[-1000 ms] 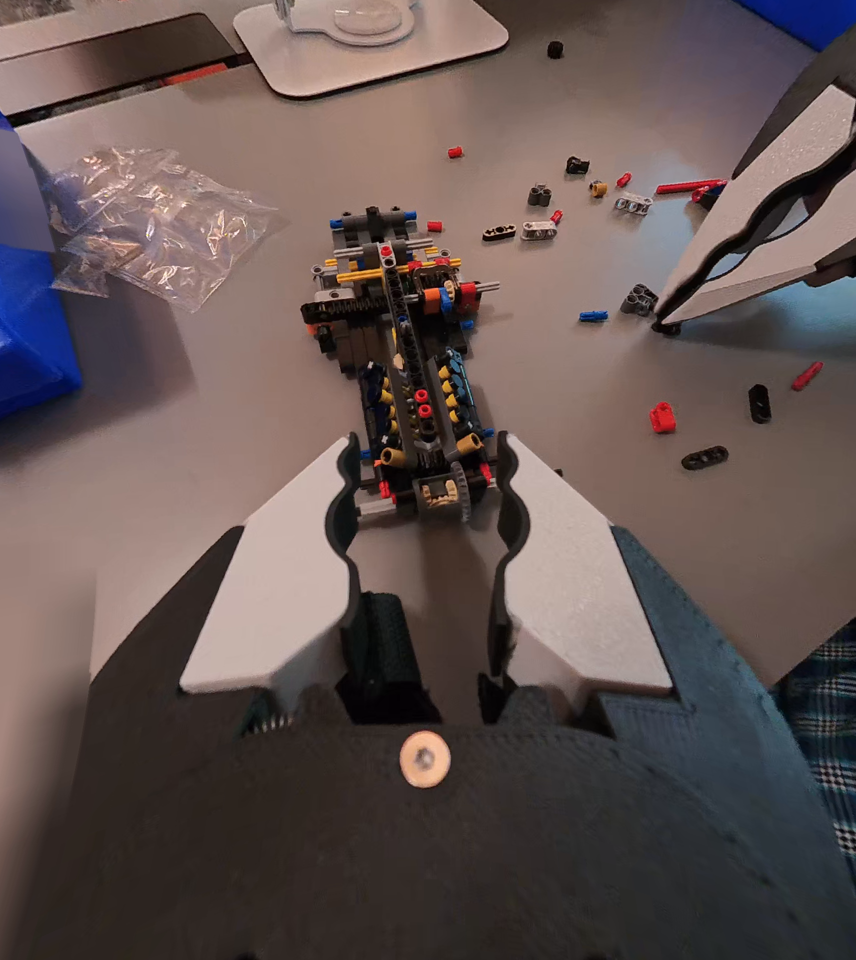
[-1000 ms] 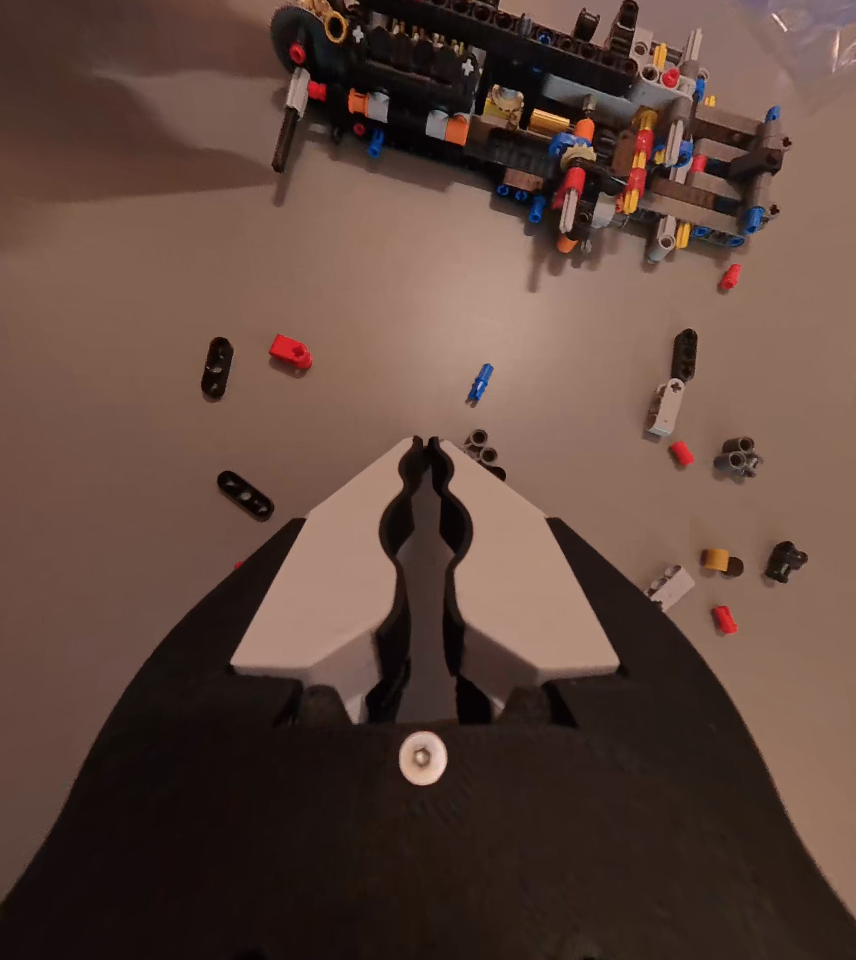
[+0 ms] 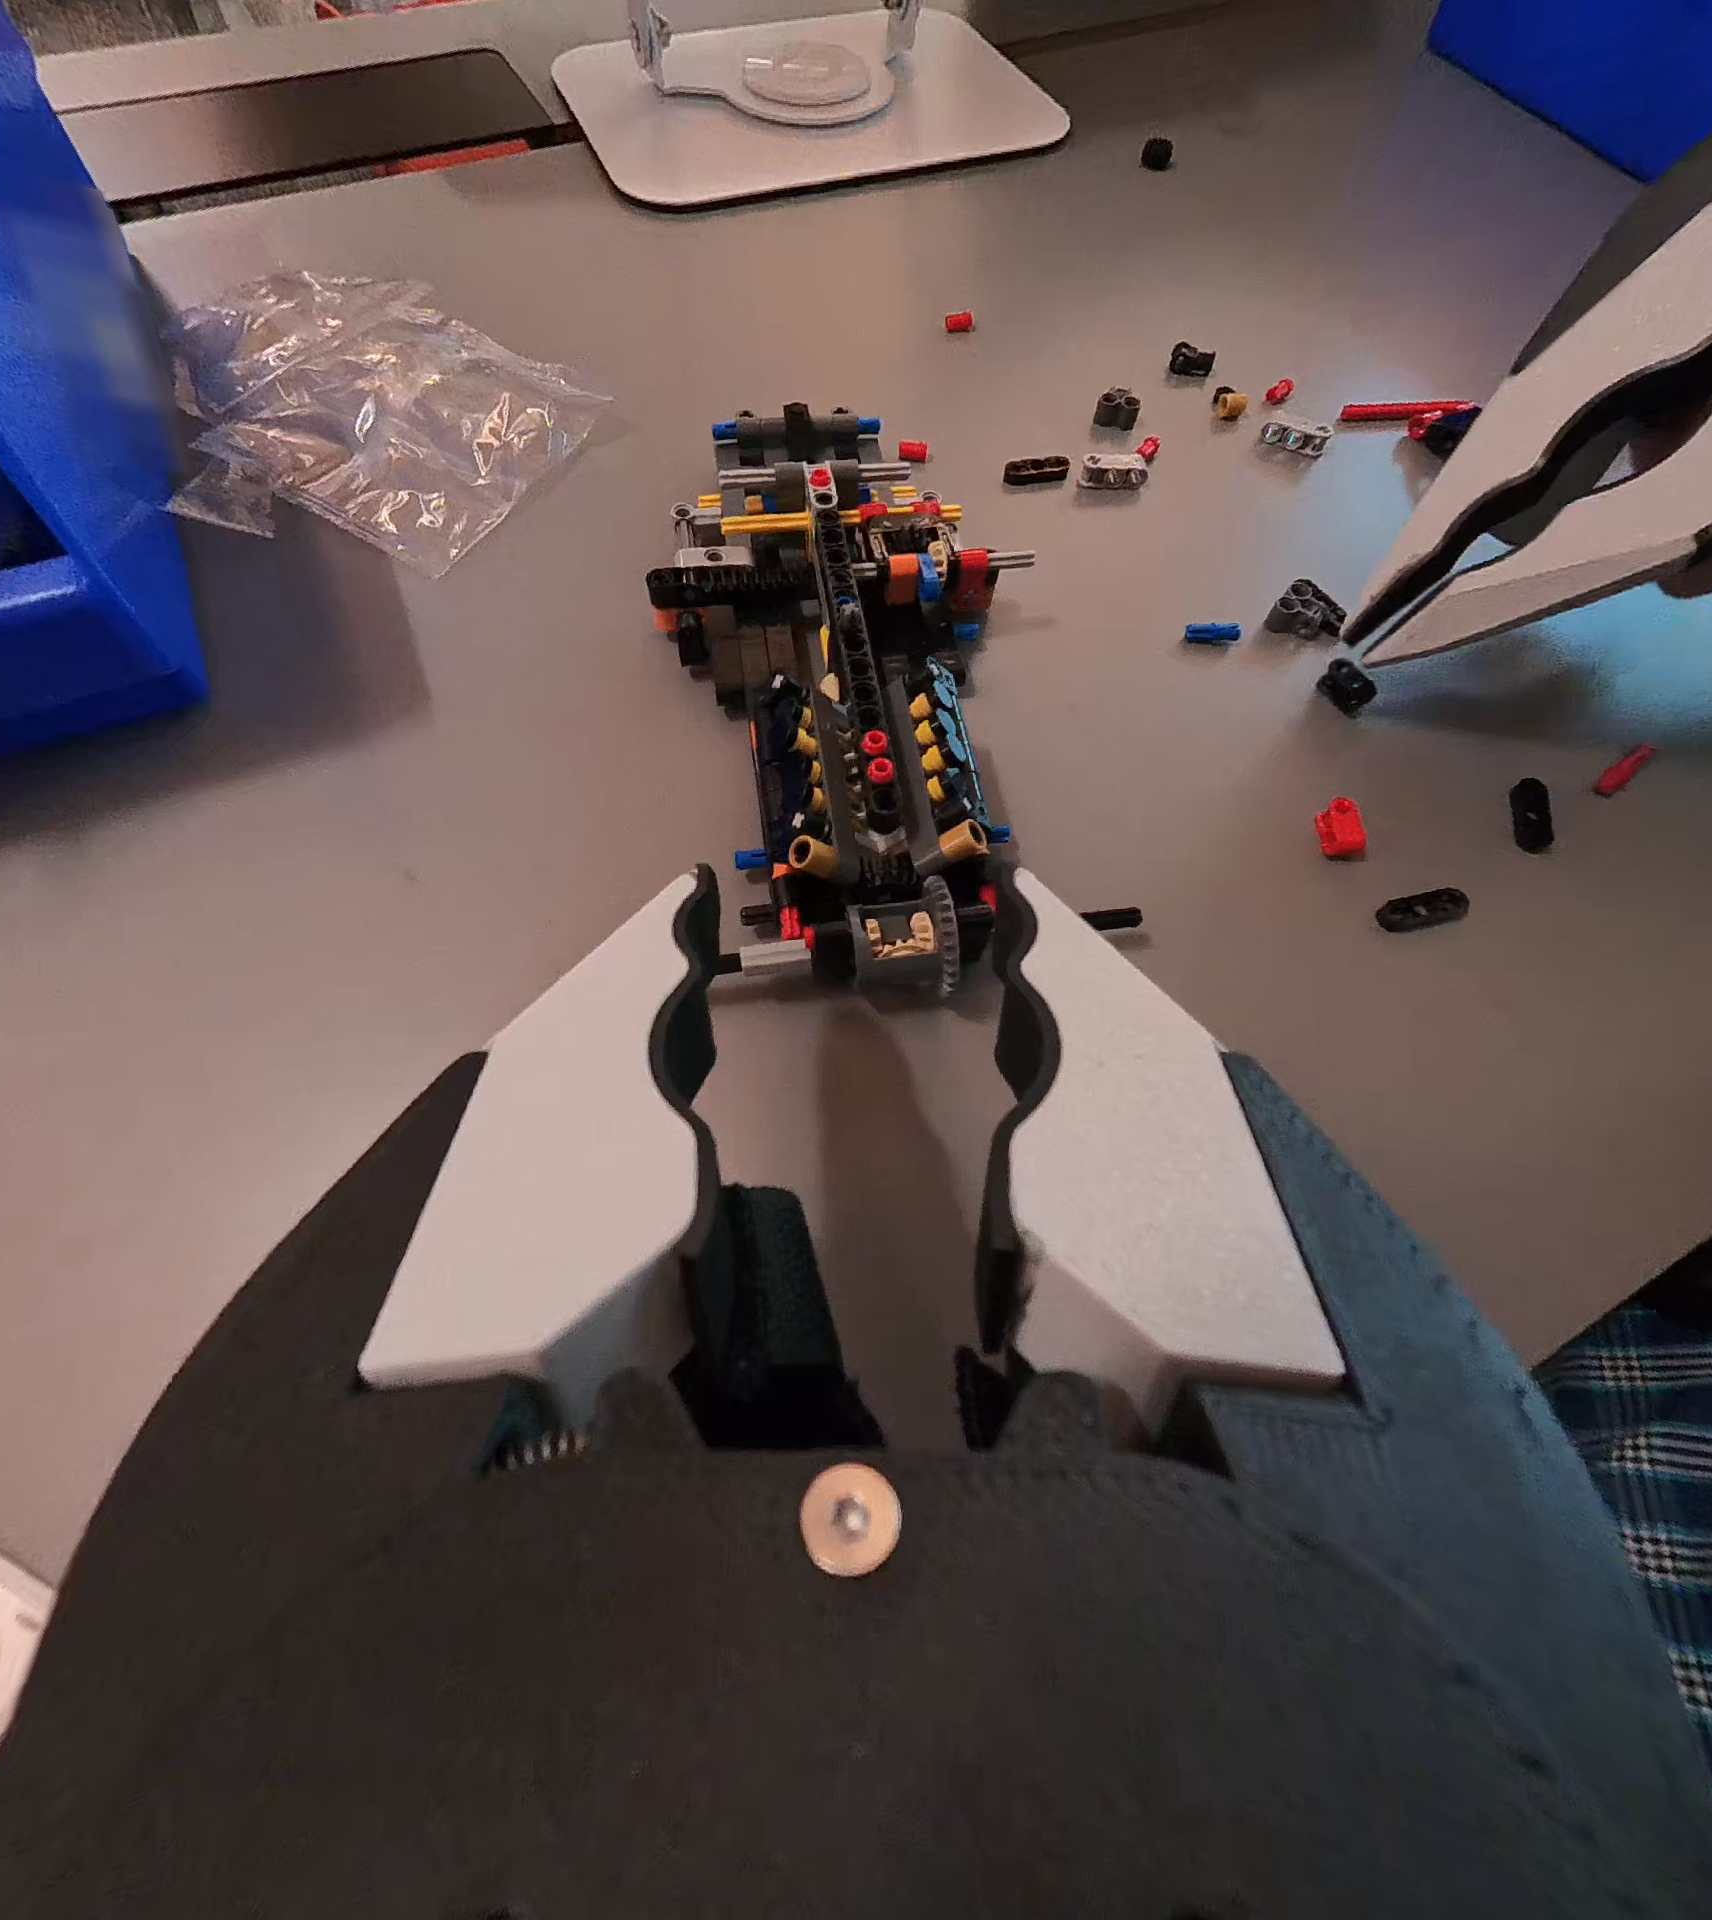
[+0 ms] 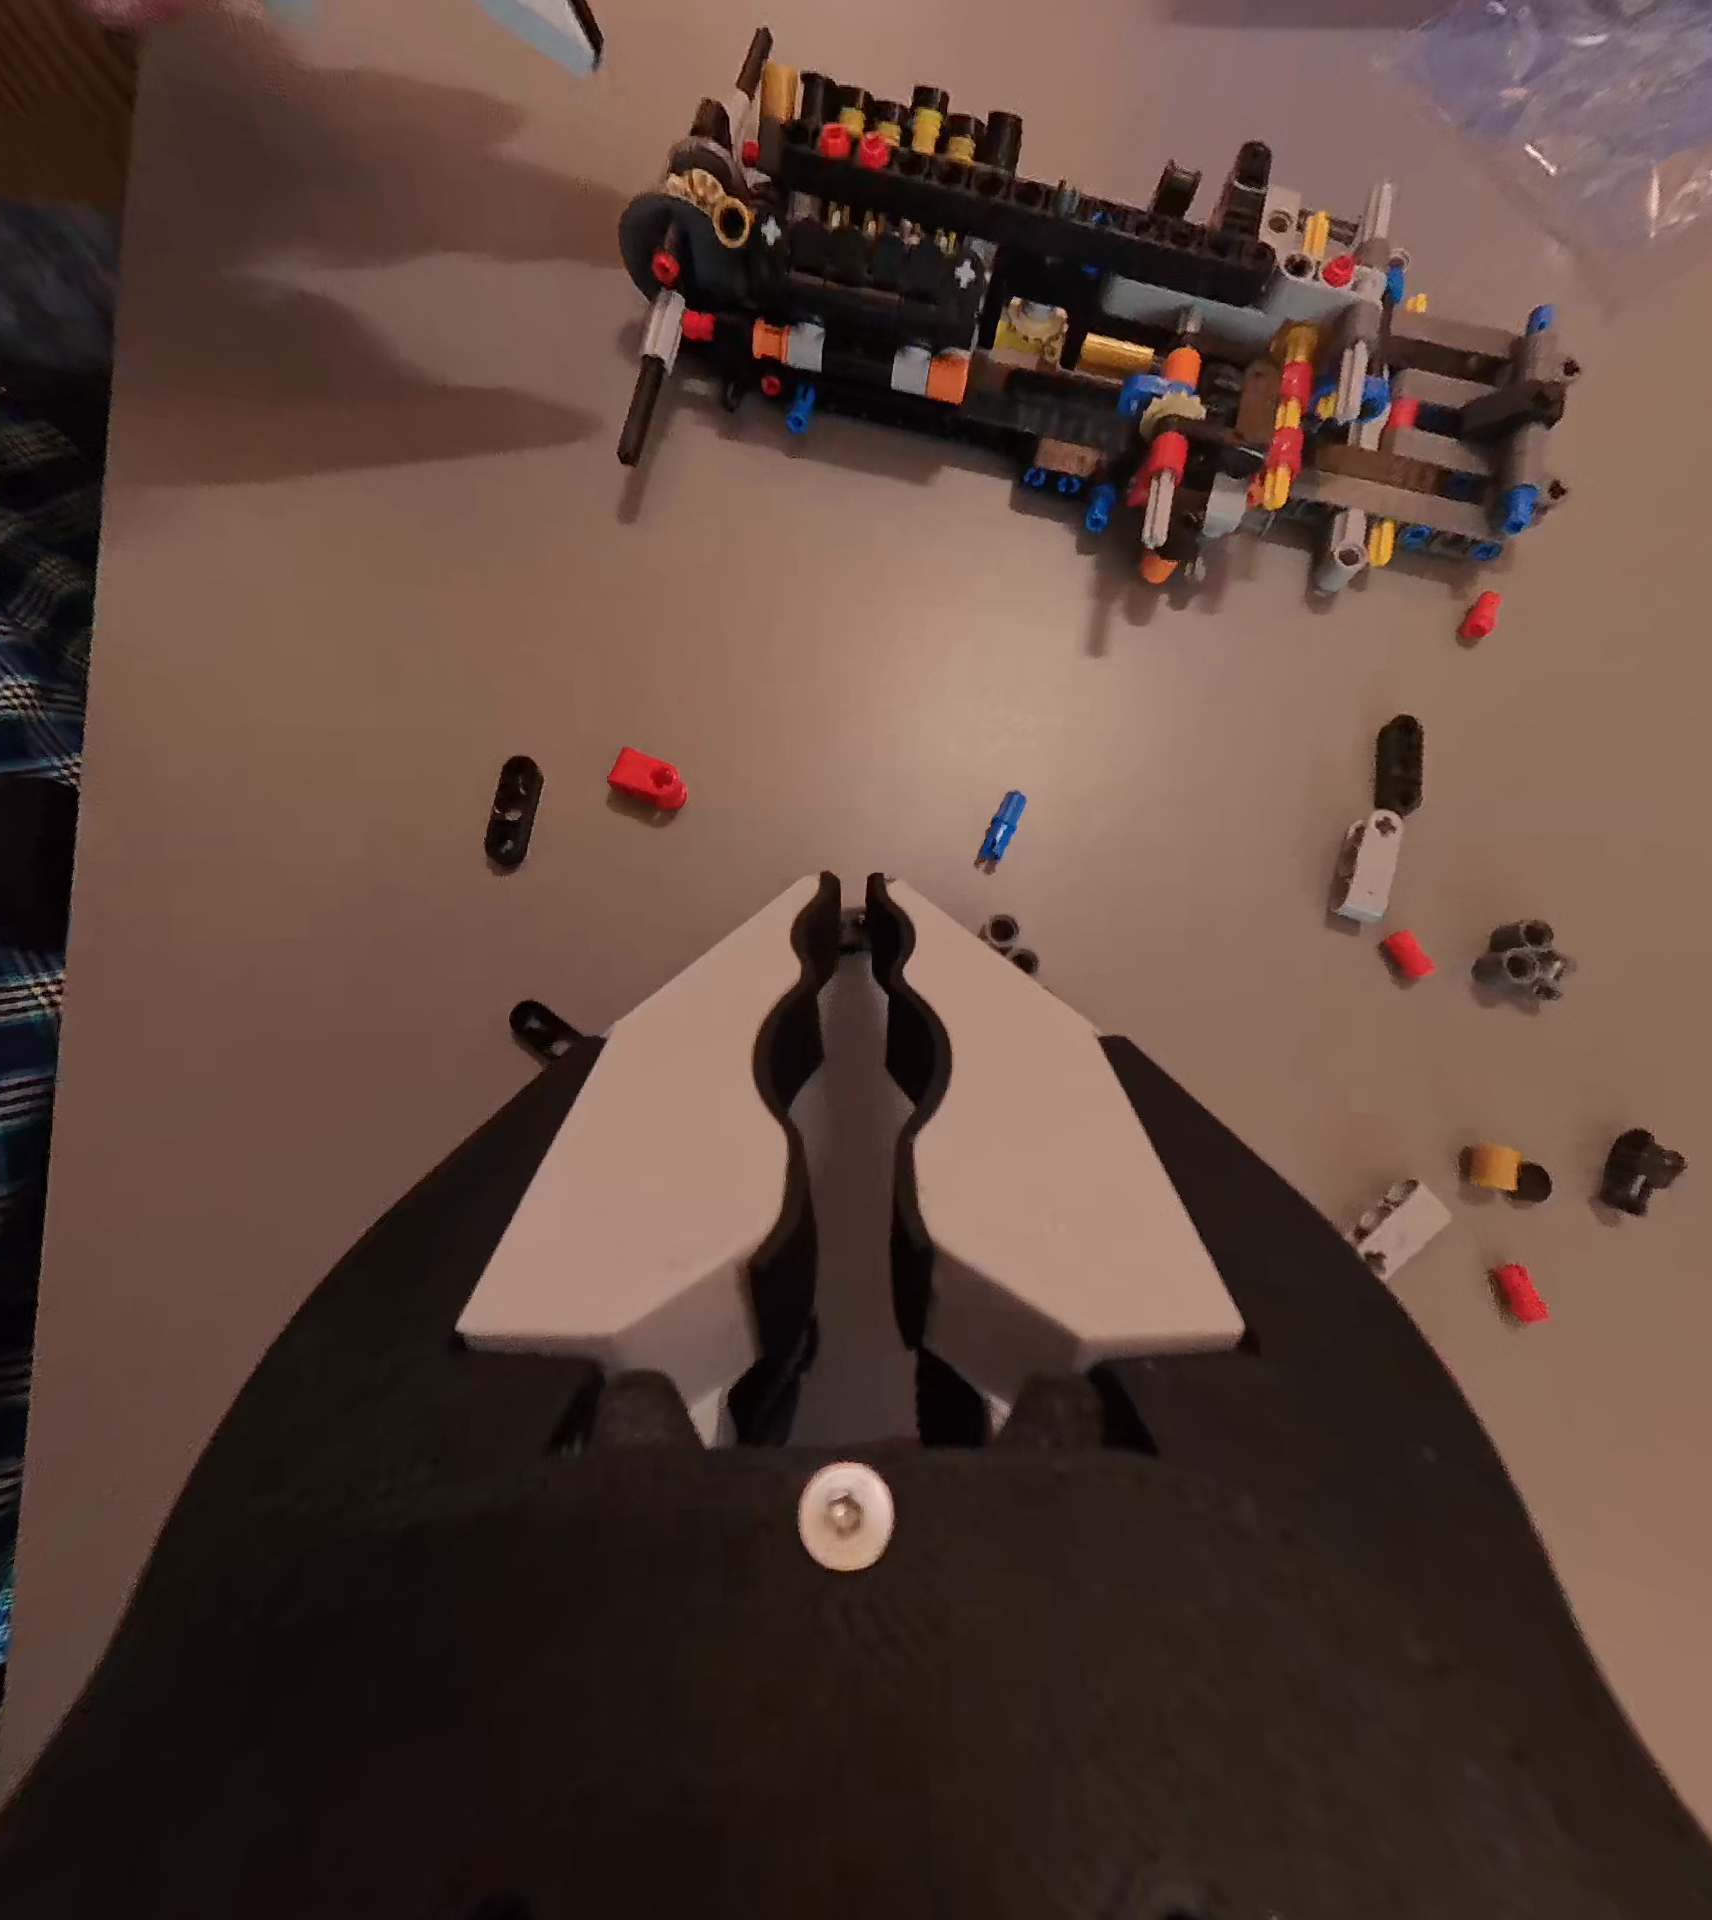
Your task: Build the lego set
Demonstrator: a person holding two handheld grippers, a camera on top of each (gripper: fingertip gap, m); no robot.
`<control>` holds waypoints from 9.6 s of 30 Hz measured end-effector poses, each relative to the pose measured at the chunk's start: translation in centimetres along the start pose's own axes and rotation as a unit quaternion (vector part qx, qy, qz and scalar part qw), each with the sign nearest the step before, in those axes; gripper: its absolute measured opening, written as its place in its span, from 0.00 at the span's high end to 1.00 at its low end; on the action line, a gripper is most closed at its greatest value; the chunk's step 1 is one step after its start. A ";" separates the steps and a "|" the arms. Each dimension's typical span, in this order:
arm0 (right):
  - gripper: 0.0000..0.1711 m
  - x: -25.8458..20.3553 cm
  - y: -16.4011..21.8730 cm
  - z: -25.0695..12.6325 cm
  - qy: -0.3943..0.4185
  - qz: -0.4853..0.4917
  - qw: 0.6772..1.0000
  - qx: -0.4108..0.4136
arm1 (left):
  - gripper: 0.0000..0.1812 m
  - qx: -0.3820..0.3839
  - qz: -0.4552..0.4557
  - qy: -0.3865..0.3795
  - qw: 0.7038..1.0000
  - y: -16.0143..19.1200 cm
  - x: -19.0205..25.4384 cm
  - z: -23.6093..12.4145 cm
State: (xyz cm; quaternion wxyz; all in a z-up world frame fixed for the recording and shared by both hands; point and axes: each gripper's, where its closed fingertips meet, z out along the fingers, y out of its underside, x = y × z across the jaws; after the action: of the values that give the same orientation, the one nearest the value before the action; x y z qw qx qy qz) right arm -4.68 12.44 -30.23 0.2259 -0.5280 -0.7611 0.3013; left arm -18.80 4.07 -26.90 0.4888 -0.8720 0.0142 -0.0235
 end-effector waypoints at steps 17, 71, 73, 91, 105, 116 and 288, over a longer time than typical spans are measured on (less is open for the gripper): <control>0.88 -0.7 0.8 -1.4 0.003 0.025 0.999 -0.040 | 0.70 0.019 -0.030 0.012 0.999 0.7 -0.8 -0.4; 0.93 1.8 -4.1 4.0 -0.048 -0.019 0.999 -0.009 | 0.68 0.013 0.034 0.044 0.998 -2.7 0.4 2.3; 0.93 1.7 -4.2 4.1 -0.067 -0.009 0.998 -0.014 | 0.68 0.011 0.032 0.043 0.998 -2.6 0.3 2.3; 0.91 1.1 -3.8 4.5 -0.081 -0.008 0.996 -0.040 | 0.68 0.012 0.026 0.044 0.999 -2.2 0.4 2.2; 0.89 0.6 -3.4 4.4 -0.071 -0.074 0.994 -0.039 | 0.68 0.016 0.037 0.045 0.998 -2.5 1.0 1.9; 0.97 0.8 -3.8 5.1 -0.080 -0.147 0.984 -0.062 | 0.68 0.019 0.049 0.046 0.998 -2.9 1.7 2.0; 0.97 5.9 -8.5 3.9 0.152 -0.078 0.973 0.155 | 0.71 -0.144 -0.140 0.141 0.969 -2.6 0.5 8.9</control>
State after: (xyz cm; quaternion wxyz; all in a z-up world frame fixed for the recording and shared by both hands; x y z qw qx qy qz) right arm -14.95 14.89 -26.92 0.4408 -0.4650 -0.7007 0.3137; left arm -17.81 13.02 -29.29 0.3429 -0.9143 -0.0359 -0.2123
